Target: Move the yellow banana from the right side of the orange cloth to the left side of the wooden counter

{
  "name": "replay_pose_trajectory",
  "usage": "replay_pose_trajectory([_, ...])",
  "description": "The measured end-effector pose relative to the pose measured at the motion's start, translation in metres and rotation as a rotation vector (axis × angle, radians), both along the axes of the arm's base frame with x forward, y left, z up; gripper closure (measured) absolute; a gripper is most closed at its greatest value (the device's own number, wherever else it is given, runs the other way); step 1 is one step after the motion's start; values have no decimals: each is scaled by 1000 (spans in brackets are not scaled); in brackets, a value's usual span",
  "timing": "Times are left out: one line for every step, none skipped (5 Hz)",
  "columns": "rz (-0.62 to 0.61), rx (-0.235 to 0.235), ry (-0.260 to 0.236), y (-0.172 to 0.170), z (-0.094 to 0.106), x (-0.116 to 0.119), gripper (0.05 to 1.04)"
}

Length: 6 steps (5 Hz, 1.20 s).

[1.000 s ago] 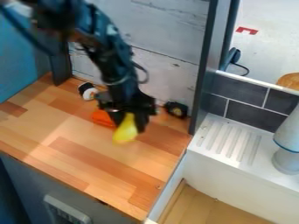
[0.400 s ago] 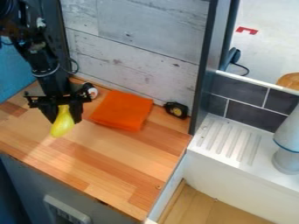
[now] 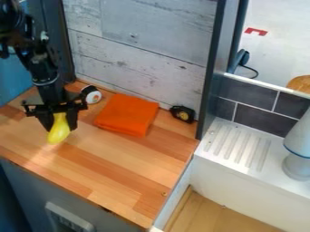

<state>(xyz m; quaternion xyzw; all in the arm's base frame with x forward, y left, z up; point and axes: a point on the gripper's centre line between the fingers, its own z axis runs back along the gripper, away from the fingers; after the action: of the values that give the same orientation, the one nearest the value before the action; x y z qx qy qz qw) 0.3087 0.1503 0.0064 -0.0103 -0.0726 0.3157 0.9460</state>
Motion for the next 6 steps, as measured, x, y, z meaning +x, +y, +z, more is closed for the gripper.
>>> replay_pose_trajectory([53, 37, -16, 7, -1, 3, 484])
replay_pose_trajectory([84, 87, -11, 16, -9, 1, 484])
replay_pose_trajectory([83, 122, -16, 20, -12, -1, 484])
replay_pose_trajectory([85, 137, -18, 21, -16, -3, 411])
replay_pose_trajectory([94, 110, -34, 17, -18, -1, 138])
replay_pose_trajectory([99, 103, -6, 16, -18, -5, 74])
